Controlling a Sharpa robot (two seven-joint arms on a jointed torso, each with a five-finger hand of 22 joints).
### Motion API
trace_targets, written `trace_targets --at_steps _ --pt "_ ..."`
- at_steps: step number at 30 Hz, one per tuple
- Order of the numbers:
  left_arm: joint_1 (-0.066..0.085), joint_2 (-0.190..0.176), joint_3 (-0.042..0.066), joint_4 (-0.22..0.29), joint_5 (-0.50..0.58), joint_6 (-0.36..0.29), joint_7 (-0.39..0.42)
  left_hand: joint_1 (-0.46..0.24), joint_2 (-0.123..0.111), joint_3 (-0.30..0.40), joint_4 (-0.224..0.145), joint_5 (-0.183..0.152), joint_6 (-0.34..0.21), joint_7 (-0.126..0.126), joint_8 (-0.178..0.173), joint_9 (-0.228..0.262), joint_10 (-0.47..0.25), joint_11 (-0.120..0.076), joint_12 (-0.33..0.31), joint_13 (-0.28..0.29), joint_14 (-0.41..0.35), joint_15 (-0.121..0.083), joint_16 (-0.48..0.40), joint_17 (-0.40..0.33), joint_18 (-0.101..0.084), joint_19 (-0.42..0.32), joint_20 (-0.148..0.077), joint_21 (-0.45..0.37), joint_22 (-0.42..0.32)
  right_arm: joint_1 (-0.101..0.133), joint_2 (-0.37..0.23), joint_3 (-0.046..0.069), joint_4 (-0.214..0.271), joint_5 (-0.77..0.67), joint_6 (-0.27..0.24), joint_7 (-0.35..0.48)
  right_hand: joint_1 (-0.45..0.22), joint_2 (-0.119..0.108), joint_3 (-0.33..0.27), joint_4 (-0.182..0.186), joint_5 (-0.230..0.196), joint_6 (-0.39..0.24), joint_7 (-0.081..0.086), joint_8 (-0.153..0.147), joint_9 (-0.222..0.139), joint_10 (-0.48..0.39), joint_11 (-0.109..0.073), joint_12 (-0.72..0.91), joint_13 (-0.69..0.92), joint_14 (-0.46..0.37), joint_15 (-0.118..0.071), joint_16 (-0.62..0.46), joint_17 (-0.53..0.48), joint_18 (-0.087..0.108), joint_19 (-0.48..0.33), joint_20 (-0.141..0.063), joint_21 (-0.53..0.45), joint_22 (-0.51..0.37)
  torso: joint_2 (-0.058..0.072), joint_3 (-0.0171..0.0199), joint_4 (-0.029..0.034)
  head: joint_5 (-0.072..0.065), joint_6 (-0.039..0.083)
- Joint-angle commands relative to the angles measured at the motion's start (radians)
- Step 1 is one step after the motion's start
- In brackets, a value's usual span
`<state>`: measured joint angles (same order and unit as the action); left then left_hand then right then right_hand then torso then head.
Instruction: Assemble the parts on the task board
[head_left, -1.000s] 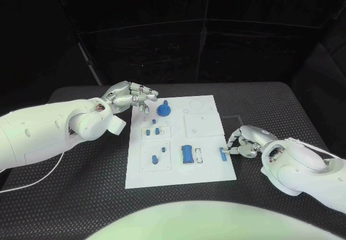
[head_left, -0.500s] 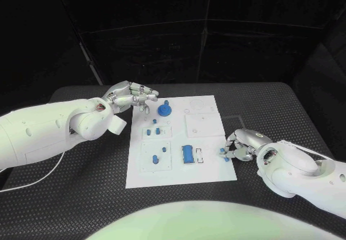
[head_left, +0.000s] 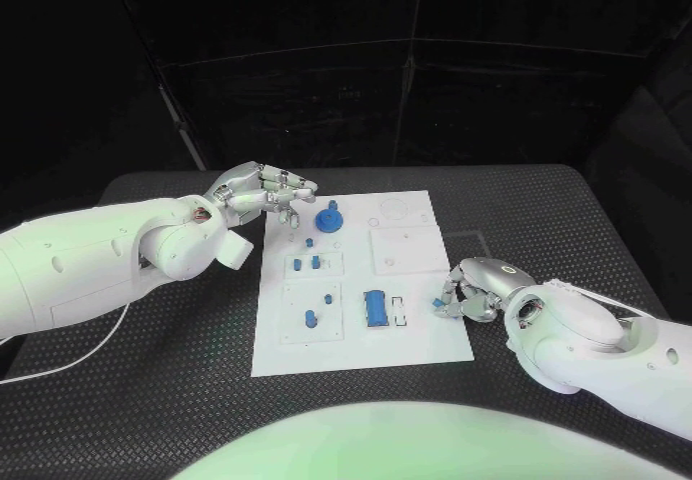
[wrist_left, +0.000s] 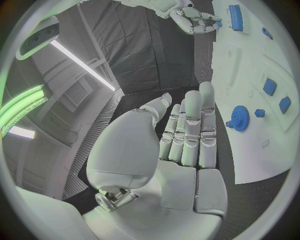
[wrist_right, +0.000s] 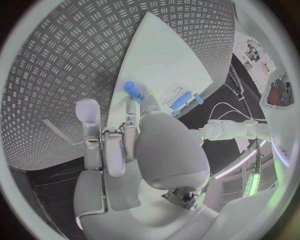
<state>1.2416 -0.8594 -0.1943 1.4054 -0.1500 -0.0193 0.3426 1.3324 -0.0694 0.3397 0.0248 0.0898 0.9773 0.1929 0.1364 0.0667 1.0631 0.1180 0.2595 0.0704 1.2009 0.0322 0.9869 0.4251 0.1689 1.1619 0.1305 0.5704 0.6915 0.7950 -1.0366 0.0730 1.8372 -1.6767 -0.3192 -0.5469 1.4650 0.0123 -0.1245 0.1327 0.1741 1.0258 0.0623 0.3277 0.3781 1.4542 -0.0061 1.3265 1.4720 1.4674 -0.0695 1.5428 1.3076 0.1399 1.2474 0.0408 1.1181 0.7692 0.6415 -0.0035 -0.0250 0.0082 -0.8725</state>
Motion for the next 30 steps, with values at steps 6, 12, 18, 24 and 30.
trace_targets --at_steps 6,12,18,24,30 --pt "0.001 -0.001 0.001 0.003 0.005 0.007 0.007 -0.003 0.006 -0.005 -0.002 -0.004 -0.005 0.002 0.006 0.001 -0.007 0.001 0.003 0.002 -0.005 0.001 0.004 -0.001 0.014 0.001 0.003 -0.003 -0.001 -0.010 0.001 -0.008 0.013 0.034 -0.034 -0.020 0.089 0.095 0.047 -0.006 0.032 0.012 -0.001 -0.015 -0.007 0.007 -0.010 -0.001 -0.102 0.091 -0.009 0.003 0.206 -0.001 0.004 -0.009 0.004 0.010 0.000 0.0002 -0.0001 0.000 0.000" --pt "0.001 -0.001 0.001 0.002 0.005 0.008 0.008 -0.003 0.006 -0.005 -0.002 -0.004 -0.005 0.002 0.006 0.001 -0.007 0.001 0.003 0.002 -0.005 0.001 0.004 -0.001 0.014 0.001 0.003 -0.003 -0.001 -0.010 0.001 -0.008 0.046 0.103 -0.116 -0.017 0.051 0.086 0.072 0.014 0.048 0.016 -0.001 -0.025 -0.009 0.010 -0.010 0.001 -0.099 0.092 -0.008 0.004 0.209 -0.001 0.006 -0.008 0.007 0.015 0.000 0.0002 0.0020 0.003 0.000" --pt "0.001 0.000 0.001 0.002 0.005 0.009 0.009 -0.003 0.006 -0.005 -0.002 -0.004 -0.005 0.002 0.006 0.001 -0.007 0.001 0.003 0.002 -0.005 0.001 0.004 -0.001 0.014 0.001 0.003 -0.003 -0.001 -0.010 0.007 -0.008 0.070 0.136 -0.162 -0.013 0.038 0.078 0.087 0.020 0.056 0.023 -0.003 -0.027 -0.009 0.013 -0.011 0.005 -0.096 0.092 -0.010 0.004 0.211 -0.001 0.007 -0.009 0.008 0.016 -0.001 -0.0004 0.0008 0.005 0.000" --pt "0.001 0.001 0.001 0.002 0.005 0.009 0.009 -0.003 0.006 -0.005 -0.002 -0.004 -0.005 0.002 0.006 0.001 -0.007 0.001 0.003 0.002 -0.005 0.001 0.004 -0.001 0.014 0.001 0.003 -0.003 -0.001 -0.010 0.022 -0.008 0.069 0.191 -0.181 -0.018 0.031 0.069 0.099 0.023 0.058 0.030 -0.006 -0.027 -0.008 0.016 -0.014 0.009 -0.092 0.093 -0.011 0.006 0.213 -0.002 0.009 -0.010 0.010 0.019 0.000 -0.0009 0.0015 0.006 0.000" --pt "0.001 0.000 0.001 0.002 0.005 0.010 0.008 -0.003 0.006 -0.005 -0.002 -0.004 -0.005 0.002 0.006 0.001 -0.007 0.001 0.003 0.002 -0.005 0.001 0.004 -0.001 0.014 0.001 0.003 -0.003 -0.001 -0.010 0.040 -0.008 0.061 0.248 -0.182 -0.021 0.017 0.061 0.112 0.031 0.060 0.036 -0.007 -0.027 -0.006 0.018 -0.015 0.011 -0.090 0.093 -0.013 0.007 0.216 -0.002 0.010 -0.011 0.011 0.021 0.000 -0.0013 0.0007 0.006 0.000"
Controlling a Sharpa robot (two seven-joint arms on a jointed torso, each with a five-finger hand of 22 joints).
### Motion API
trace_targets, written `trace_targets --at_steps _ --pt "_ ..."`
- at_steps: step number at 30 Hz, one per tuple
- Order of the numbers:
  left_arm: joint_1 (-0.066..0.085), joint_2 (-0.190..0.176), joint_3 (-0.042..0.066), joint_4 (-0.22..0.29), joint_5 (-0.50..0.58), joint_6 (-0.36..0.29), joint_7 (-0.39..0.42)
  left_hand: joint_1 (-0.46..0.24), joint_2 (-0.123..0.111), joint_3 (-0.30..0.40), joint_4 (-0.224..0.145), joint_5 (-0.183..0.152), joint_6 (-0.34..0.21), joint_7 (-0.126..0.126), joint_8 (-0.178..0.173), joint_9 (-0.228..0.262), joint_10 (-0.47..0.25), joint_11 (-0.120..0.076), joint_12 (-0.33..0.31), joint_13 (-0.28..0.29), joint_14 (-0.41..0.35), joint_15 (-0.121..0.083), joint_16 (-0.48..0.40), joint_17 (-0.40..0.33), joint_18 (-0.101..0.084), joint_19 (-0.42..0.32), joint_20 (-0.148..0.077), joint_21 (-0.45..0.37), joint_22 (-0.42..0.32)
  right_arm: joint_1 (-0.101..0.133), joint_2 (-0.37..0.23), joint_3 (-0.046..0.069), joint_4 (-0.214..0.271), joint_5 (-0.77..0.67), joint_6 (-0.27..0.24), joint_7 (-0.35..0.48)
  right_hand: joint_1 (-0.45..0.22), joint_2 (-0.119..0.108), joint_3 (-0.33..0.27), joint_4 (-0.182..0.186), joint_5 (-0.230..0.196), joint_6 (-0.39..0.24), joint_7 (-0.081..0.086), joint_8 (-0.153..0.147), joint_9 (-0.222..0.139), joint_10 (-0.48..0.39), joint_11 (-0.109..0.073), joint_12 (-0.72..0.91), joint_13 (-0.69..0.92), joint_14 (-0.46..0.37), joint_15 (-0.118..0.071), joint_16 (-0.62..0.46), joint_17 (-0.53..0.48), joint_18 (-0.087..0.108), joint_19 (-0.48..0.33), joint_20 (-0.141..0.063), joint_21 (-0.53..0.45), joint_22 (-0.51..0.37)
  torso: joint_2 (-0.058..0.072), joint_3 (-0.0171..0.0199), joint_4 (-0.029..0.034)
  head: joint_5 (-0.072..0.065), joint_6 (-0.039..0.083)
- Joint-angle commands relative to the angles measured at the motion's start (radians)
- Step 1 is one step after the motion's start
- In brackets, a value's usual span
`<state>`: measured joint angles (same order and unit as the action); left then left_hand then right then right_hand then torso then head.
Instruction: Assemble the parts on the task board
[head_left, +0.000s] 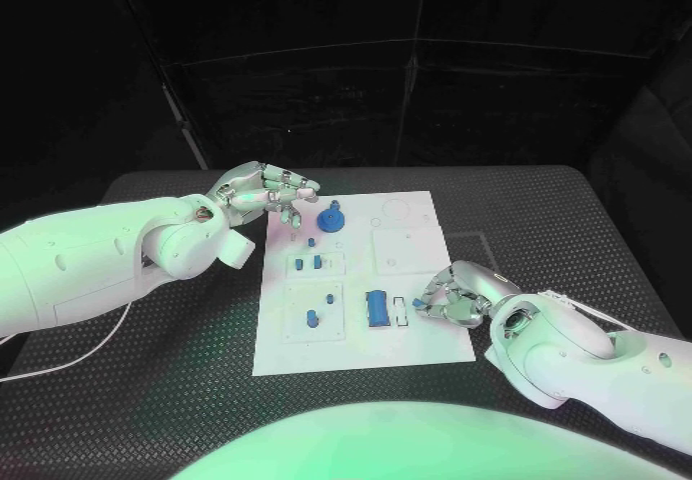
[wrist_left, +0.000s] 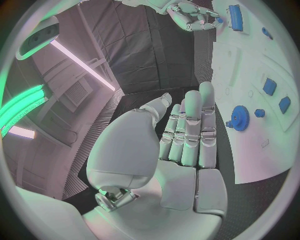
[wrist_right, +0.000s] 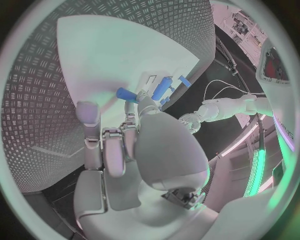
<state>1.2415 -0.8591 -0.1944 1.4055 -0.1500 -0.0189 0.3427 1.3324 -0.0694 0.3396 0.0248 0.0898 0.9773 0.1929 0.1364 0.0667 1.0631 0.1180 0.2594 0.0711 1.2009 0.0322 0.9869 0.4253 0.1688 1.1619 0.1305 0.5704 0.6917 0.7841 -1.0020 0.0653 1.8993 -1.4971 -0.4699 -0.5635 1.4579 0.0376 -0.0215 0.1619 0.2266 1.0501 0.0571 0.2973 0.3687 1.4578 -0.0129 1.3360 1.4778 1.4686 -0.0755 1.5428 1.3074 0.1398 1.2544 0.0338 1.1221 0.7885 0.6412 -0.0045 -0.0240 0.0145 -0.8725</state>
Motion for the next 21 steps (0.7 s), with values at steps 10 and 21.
trace_targets --at_steps 10,21 --pt "0.001 0.002 0.001 0.002 0.005 0.013 0.007 -0.003 0.007 -0.006 -0.002 -0.004 -0.006 0.002 0.007 0.001 -0.008 0.001 0.004 0.001 -0.006 0.001 0.004 -0.001 0.014 0.001 0.003 -0.004 -0.002 0.001 0.042 0.000 -0.021 0.110 0.007 -0.005 -0.049 0.012 0.041 0.055 0.006 0.037 -0.010 0.004 0.010 0.026 -0.014 0.018 -0.081 0.094 -0.011 0.011 0.226 -0.004 0.010 -0.008 0.015 0.016 0.000 0.0000 -0.0001 0.000 0.000" --pt "0.001 0.002 0.001 0.003 0.005 0.016 0.006 -0.003 0.007 -0.009 -0.001 -0.004 -0.007 0.002 0.008 0.001 -0.009 0.002 0.006 0.001 -0.006 0.001 0.005 -0.002 0.014 0.002 0.003 -0.005 -0.003 0.001 0.069 0.000 -0.025 0.119 -0.036 0.011 -0.087 -0.010 0.042 0.078 0.072 0.048 -0.011 0.003 0.016 0.031 -0.015 0.024 -0.075 0.096 -0.012 0.014 0.232 -0.005 0.014 -0.010 0.020 0.024 0.000 0.0004 -0.0015 0.002 0.000"
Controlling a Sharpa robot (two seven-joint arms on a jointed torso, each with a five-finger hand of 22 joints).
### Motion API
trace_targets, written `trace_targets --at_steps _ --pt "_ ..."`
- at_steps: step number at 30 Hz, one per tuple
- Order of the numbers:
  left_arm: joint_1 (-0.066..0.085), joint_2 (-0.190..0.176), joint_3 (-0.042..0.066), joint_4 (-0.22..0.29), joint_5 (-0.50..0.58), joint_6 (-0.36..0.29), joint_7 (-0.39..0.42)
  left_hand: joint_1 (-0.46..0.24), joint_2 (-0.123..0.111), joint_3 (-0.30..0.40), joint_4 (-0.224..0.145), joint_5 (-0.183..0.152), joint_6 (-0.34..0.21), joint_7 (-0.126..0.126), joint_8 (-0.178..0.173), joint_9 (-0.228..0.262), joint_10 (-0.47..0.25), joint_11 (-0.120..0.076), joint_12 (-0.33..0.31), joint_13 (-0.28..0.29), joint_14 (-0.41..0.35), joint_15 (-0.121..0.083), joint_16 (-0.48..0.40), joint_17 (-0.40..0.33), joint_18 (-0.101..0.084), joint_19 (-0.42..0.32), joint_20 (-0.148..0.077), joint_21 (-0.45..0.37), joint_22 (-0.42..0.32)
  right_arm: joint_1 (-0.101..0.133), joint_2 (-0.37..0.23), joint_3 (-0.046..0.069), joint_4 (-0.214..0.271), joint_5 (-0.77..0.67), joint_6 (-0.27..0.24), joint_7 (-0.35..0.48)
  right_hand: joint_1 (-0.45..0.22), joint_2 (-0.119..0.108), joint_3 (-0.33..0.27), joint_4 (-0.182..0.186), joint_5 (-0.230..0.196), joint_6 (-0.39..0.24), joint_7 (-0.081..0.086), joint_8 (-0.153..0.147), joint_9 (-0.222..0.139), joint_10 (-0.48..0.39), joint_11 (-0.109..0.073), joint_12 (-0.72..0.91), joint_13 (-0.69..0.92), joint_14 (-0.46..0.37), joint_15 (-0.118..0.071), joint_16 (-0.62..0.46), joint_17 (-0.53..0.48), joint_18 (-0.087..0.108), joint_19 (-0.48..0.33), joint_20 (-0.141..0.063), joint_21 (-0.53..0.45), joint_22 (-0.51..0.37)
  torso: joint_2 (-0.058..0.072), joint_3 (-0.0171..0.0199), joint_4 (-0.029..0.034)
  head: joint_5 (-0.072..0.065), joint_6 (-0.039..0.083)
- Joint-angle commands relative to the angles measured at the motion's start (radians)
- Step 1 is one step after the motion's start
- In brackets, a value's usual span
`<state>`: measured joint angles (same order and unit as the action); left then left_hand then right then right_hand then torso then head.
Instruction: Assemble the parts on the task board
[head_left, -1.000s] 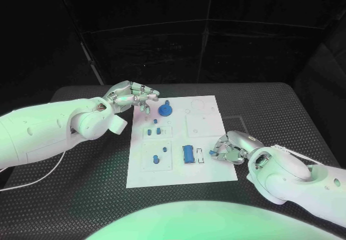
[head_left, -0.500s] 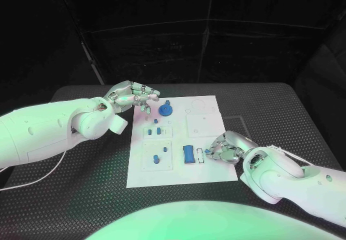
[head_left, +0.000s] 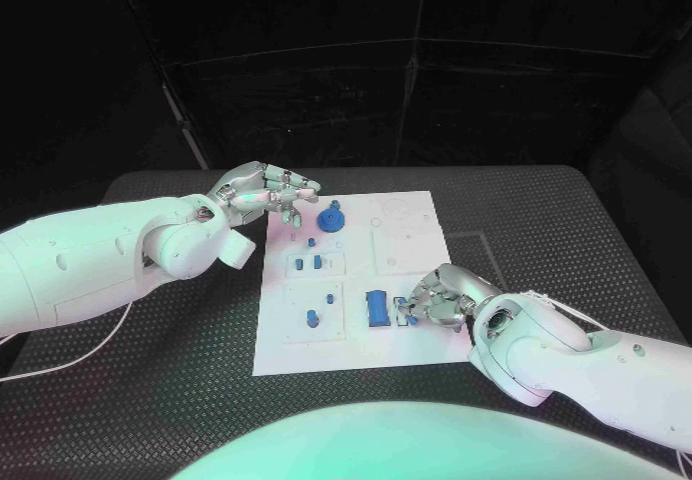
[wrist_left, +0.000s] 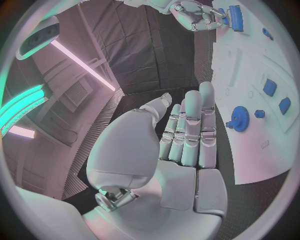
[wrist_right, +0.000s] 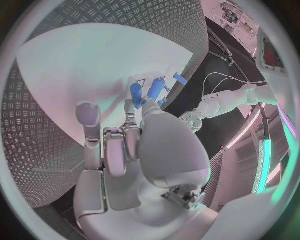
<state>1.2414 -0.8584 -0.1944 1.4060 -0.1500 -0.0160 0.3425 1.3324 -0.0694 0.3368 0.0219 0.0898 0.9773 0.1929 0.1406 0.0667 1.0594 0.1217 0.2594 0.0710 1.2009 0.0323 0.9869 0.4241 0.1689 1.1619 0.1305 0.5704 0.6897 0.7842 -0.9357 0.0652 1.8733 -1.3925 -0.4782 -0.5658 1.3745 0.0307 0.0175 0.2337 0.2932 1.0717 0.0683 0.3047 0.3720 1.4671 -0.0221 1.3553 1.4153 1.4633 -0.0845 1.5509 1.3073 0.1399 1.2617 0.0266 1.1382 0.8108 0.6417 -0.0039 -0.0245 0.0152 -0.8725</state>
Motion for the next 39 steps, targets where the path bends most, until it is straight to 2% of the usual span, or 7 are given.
trace_targets --at_steps 1,5,12,21,30,34,39 --pt "0.001 0.001 0.001 0.002 0.005 0.014 0.006 -0.003 0.007 -0.006 0.002 -0.004 -0.007 0.002 0.004 0.001 -0.006 -0.002 0.006 0.001 -0.006 0.001 0.005 -0.001 0.014 0.002 0.003 -0.005 -0.001 0.001 0.004 0.000 0.000 0.015 -0.029 0.013 -0.004 -0.003 0.003 0.007 0.006 0.027 -0.023 -0.004 0.013 0.022 -0.006 0.005 -0.012 0.101 -0.003 0.006 0.233 -0.005 0.007 -0.002 0.004 0.002 0.000 -0.0001 -0.0007 0.001 0.000" --pt "0.001 0.002 0.001 0.002 0.005 0.015 0.006 -0.003 0.007 -0.006 0.002 -0.004 -0.007 0.002 0.004 0.001 -0.006 -0.002 0.006 0.001 -0.006 0.001 0.005 -0.001 0.014 0.002 0.003 -0.005 -0.001 0.001 0.009 0.000 -0.003 0.015 -0.022 0.011 -0.005 -0.004 0.003 0.007 0.007 0.028 -0.023 -0.004 0.014 0.022 -0.006 0.004 -0.012 0.101 -0.004 0.006 0.233 -0.005 0.008 -0.002 0.004 0.002 -0.001 0.0000 -0.0002 0.001 0.000" --pt "0.001 0.003 0.001 0.001 0.005 0.017 0.004 -0.003 0.007 -0.006 0.002 -0.004 -0.007 0.002 0.004 0.001 -0.006 -0.002 0.006 0.001 -0.006 0.001 0.005 -0.001 0.014 0.002 0.003 -0.005 -0.001 0.001 0.019 0.000 -0.014 0.015 0.003 0.003 -0.023 -0.020 -0.006 0.017 0.015 0.030 -0.023 -0.004 0.017 0.021 -0.006 0.002 -0.014 0.101 -0.004 0.005 0.231 -0.005 0.006 -0.003 0.002 -0.002 0.000 -0.0008 0.0011 0.000 0.000" --pt "0.001 0.002 0.001 0.002 0.005 0.018 0.001 -0.003 0.007 -0.006 0.002 -0.004 -0.007 0.002 0.004 0.001 -0.006 -0.002 0.006 0.001 -0.006 0.001 0.005 -0.001 0.014 0.002 0.003 -0.005 -0.001 0.001 0.024 0.000 -0.029 0.002 0.016 -0.004 -0.032 -0.033 -0.014 0.021 0.018 0.029 -0.022 -0.006 0.019 0.018 -0.005 -0.005 -0.018 0.099 -0.003 0.003 0.226 -0.003 0.001 -0.003 -0.004 -0.010 -0.001 -0.0009 -0.0002 0.001 0.000" --pt "0.001 0.002 0.001 0.002 0.005 0.021 -0.002 -0.005 0.007 -0.009 0.003 -0.005 -0.007 0.002 0.004 0.001 -0.007 -0.001 0.007 0.001 -0.007 0.002 0.005 -0.001 0.014 0.002 0.003 -0.006 -0.002 0.001 0.030 0.000 -0.033 -0.002 0.020 -0.005 -0.066 -0.053 -0.045 0.040 0.016 0.035 -0.020 -0.004 0.025 0.018 -0.004 -0.007 -0.018 0.099 -0.002 0.002 0.224 -0.003 -0.001 -0.001 -0.007 -0.014 -0.001 0.0004 0.0001 0.002 0.000" --pt "0.001 0.002 0.001 0.002 0.005 0.022 -0.002 -0.005 0.007 -0.009 0.003 -0.005 -0.007 0.002 0.004 0.001 -0.007 -0.001 0.007 0.001 -0.007 0.002 0.005 -0.001 0.014 0.002 0.003 -0.006 -0.002 0.001 0.031 0.000 -0.034 -0.002 0.018 -0.005 -0.092 -0.059 -0.072 0.051 -0.014 0.038 -0.019 -0.003 0.029 0.018 -0.003 -0.008 -0.018 0.099 -0.001 0.001 0.223 -0.003 -0.002 0.000 -0.008 -0.014 0.000 0.0004 -0.0002 0.002 0.000" --pt "0.001 0.002 0.001 0.001 0.005 0.023 -0.003 -0.005 0.007 -0.009 0.003 -0.005 -0.007 0.002 0.004 0.001 -0.007 -0.001 0.007 0.001 -0.007 0.002 0.005 -0.001 0.014 0.002 0.003 -0.006 -0.002 0.001 0.031 0.000 -0.033 -0.002 0.011 -0.003 -0.134 -0.044 -0.109 0.055 -0.090 0.043 -0.021 0.001 0.037 0.018 -0.003 -0.008 -0.017 0.099 0.000 0.002 0.224 -0.003 -0.001 0.000 -0.009 -0.014 0.000 0.0008 -0.0011 0.001 0.000"
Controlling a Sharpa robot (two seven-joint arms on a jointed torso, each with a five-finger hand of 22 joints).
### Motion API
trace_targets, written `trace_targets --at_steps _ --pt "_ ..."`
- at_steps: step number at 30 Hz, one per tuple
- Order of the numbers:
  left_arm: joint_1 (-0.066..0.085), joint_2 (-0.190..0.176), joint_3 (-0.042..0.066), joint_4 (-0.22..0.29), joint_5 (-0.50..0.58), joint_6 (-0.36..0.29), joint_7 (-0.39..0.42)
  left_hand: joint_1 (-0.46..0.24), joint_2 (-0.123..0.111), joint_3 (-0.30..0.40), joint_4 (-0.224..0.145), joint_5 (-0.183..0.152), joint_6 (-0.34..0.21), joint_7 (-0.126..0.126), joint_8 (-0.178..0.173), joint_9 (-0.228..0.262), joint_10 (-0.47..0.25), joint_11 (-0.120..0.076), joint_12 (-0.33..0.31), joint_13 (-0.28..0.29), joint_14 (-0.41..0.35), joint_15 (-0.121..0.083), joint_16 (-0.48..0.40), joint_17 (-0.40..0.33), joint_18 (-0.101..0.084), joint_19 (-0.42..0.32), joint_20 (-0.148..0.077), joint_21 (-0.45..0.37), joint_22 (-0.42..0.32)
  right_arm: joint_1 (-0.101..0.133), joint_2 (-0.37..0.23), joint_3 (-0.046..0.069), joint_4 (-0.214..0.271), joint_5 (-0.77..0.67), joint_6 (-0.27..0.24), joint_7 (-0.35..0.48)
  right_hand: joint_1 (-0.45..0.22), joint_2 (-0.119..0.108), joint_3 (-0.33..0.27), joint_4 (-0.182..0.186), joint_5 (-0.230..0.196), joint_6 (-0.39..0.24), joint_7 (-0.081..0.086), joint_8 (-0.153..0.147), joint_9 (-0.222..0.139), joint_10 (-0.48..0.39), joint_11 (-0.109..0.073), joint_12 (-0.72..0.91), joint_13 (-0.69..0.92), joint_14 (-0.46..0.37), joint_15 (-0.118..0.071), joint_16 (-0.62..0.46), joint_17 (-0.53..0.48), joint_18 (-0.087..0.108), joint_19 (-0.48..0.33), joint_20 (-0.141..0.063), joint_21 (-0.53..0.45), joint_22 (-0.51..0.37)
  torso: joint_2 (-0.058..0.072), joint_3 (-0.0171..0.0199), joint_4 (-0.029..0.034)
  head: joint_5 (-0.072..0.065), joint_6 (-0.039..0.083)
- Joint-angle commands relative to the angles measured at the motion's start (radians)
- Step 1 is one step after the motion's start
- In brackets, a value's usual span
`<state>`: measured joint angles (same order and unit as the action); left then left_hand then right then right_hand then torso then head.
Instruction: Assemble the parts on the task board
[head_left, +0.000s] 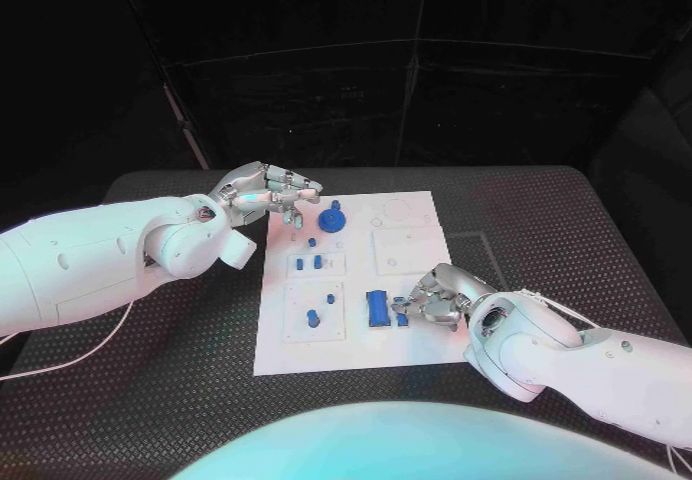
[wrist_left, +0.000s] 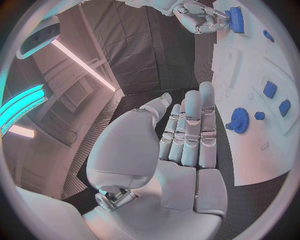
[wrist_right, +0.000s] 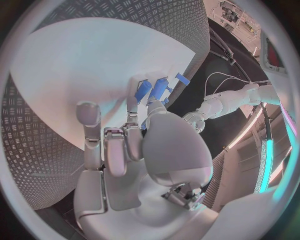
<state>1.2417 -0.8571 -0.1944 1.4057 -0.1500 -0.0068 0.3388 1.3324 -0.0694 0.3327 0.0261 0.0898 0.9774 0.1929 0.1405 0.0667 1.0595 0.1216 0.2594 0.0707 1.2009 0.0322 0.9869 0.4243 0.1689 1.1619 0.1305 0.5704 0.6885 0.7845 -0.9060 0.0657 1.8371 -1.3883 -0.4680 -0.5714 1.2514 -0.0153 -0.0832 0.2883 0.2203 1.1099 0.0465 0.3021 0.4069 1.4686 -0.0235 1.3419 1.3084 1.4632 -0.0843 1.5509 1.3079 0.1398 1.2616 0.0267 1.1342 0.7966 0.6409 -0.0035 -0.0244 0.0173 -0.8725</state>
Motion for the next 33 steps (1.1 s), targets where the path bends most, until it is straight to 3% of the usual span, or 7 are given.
trace_targets --at_steps 1,8,20,33 --pt "0.001 0.001 0.001 0.001 0.005 0.014 0.000 -0.005 0.007 -0.005 -0.001 -0.005 -0.007 0.002 0.004 0.001 -0.007 -0.001 0.007 0.001 -0.007 0.002 0.005 -0.002 0.014 0.002 0.003 -0.006 -0.001 0.001 0.002 0.000 0.004 -0.007 -0.002 0.004 -0.021 0.007 -0.019 0.001 -0.036 0.005 0.000 0.004 0.004 0.017 -0.002 0.005 0.090 0.099 -0.001 0.002 0.224 -0.002 -0.002 0.000 -0.006 0.000 0.000 0.0005 -0.0014 -0.002 0.000" --pt "0.001 0.001 0.001 0.002 0.005 0.014 -0.001 -0.005 0.007 -0.005 -0.001 -0.005 -0.007 0.002 0.004 0.001 -0.007 -0.001 0.007 0.001 -0.007 0.002 0.005 -0.002 0.014 0.002 0.003 -0.006 -0.001 0.001 -0.002 0.000 0.007 -0.007 -0.019 0.009 -0.047 0.021 -0.057 0.001 -0.096 0.005 -0.002 0.007 0.012 0.017 -0.004 0.005 0.091 0.099 -0.003 0.002 0.225 -0.003 -0.001 -0.001 -0.005 0.002 0.000 -0.0004 -0.0006 -0.004 0.000" --pt "0.001 -0.003 0.001 0.003 0.005 0.015 -0.002 -0.005 0.007 -0.005 -0.001 -0.005 -0.007 0.002 0.004 0.001 -0.007 -0.001 0.007 0.001 -0.007 0.002 0.005 -0.002 0.014 0.002 0.003 -0.006 -0.001 0.001 -0.037 0.000 0.035 -0.001 0.040 0.082 0.008 0.020 -0.077 -0.017 -0.093 0.012 -0.009 0.030 0.033 0.018 -0.010 0.006 0.094 0.100 -0.008 0.004 0.230 -0.003 0.002 -0.006 -0.003 0.007 -0.001 -0.0008 -0.0018 -0.005 0.000" --pt "0.001 -0.004 0.001 0.003 0.005 0.015 -0.001 -0.005 0.008 -0.007 0.000 -0.005 -0.009 0.003 0.005 0.001 -0.009 -0.001 0.007 0.001 -0.008 0.002 0.006 -0.002 0.014 0.003 0.003 -0.008 -0.002 0.001 -0.061 0.000 0.040 0.003 0.089 0.092 0.051 0.025 -0.084 -0.035 -0.087 0.007 -0.010 0.039 0.043 0.019 -0.011 0.007 0.095 0.101 -0.009 0.005 0.230 -0.004 0.003 -0.007 -0.001 0.012 0.000 -0.0002 0.0001 -0.006 0.000"
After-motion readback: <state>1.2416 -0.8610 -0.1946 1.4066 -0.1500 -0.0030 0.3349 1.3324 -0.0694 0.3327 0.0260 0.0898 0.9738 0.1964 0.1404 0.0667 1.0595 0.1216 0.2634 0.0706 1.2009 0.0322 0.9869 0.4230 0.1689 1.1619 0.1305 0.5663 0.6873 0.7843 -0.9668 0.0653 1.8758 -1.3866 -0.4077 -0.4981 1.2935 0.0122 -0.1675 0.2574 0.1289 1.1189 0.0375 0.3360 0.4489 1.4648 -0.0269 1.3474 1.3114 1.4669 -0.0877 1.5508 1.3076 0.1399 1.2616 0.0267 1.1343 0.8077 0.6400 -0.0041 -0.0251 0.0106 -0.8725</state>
